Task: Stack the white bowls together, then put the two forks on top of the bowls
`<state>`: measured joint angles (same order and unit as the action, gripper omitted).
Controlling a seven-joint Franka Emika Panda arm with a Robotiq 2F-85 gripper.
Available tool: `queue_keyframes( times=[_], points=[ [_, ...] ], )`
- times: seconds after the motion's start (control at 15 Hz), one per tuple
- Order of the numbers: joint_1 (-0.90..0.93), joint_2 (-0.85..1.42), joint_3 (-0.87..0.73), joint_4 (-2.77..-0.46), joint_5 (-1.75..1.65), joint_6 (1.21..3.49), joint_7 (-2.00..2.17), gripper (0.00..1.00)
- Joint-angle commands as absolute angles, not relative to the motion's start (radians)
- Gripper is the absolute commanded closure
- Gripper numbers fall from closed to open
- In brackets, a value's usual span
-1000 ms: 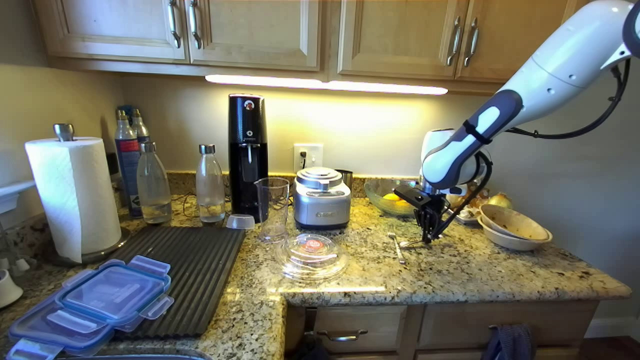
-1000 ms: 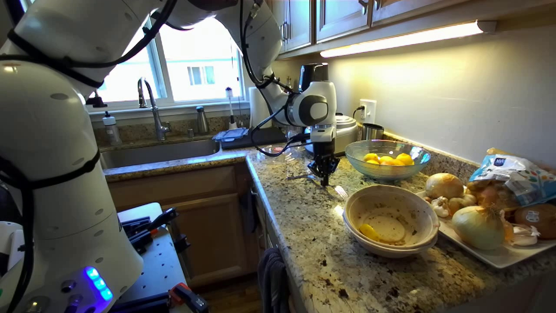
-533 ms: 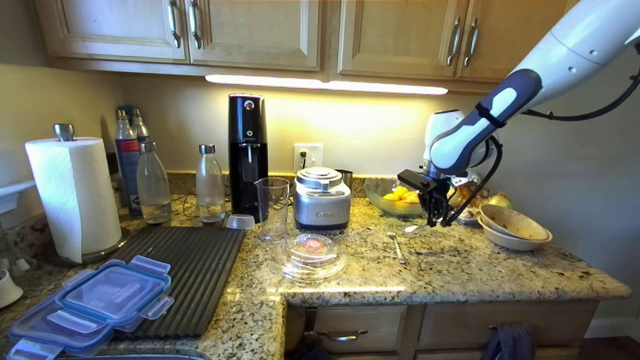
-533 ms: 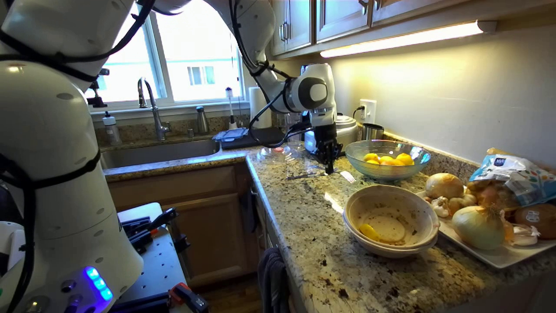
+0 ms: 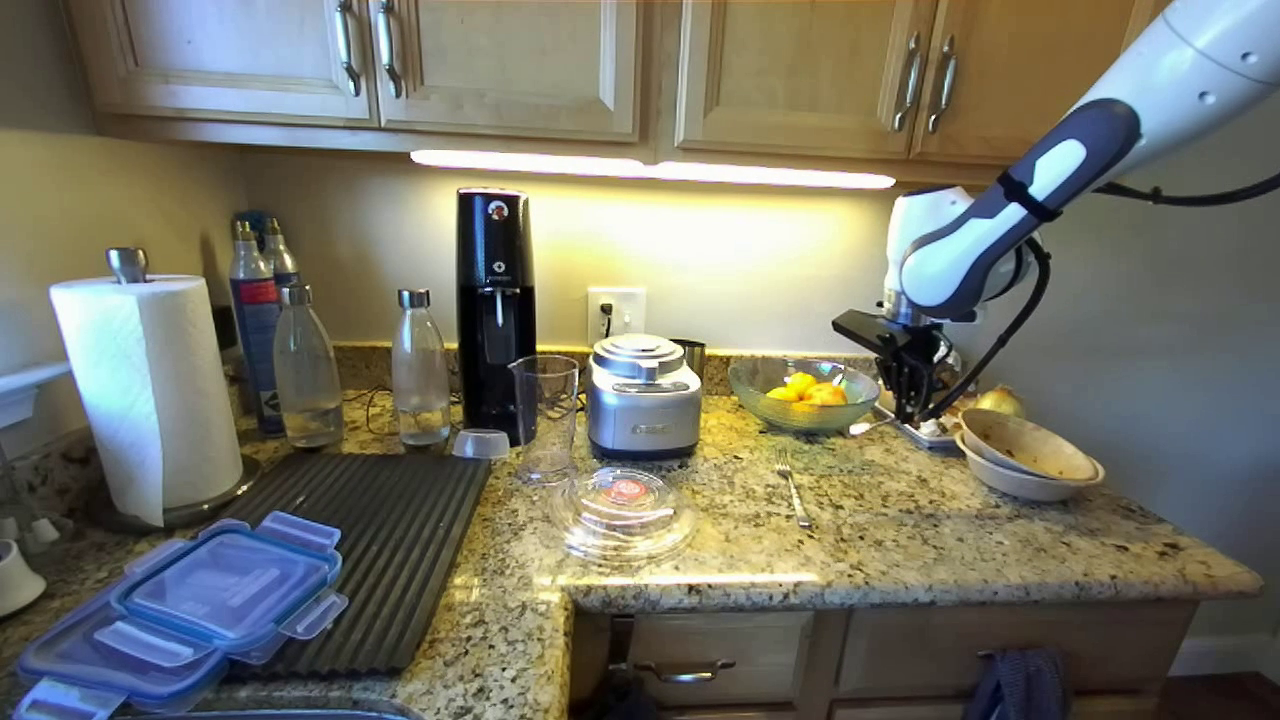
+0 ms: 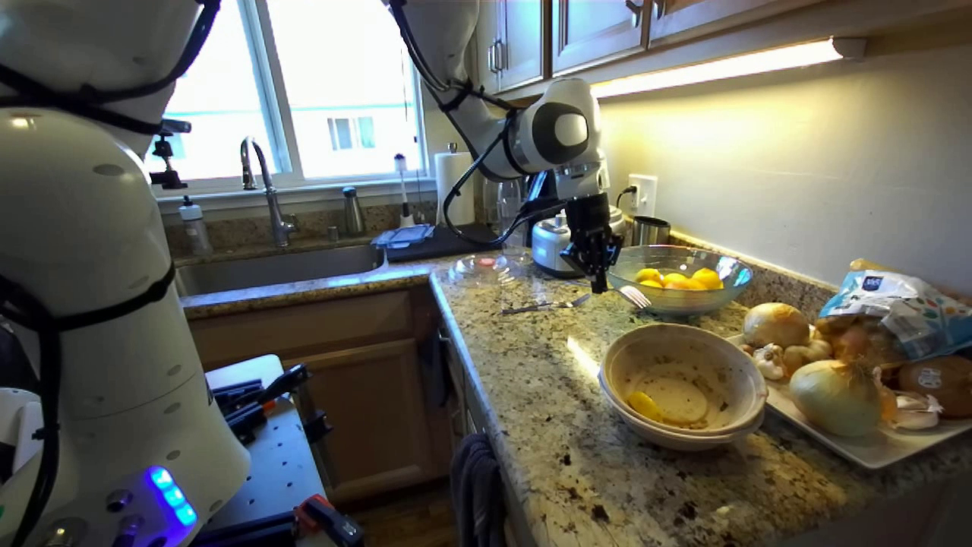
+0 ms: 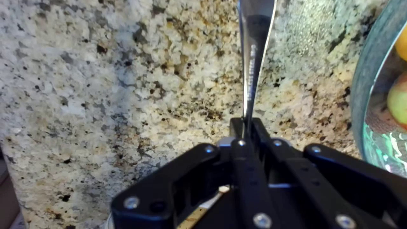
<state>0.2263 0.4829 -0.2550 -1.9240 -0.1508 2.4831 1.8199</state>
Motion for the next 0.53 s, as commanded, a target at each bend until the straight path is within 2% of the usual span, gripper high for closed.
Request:
queue_keyframes(
  times=[0.0,0.47],
  points=[
    [0.156,0.396,-0.227,-2.011,-0.131,2.48,1.804,0.92],
    [0.126,0.437,-0.21,-1.975,-0.142,2.481,1.78,0.93]
  ],
)
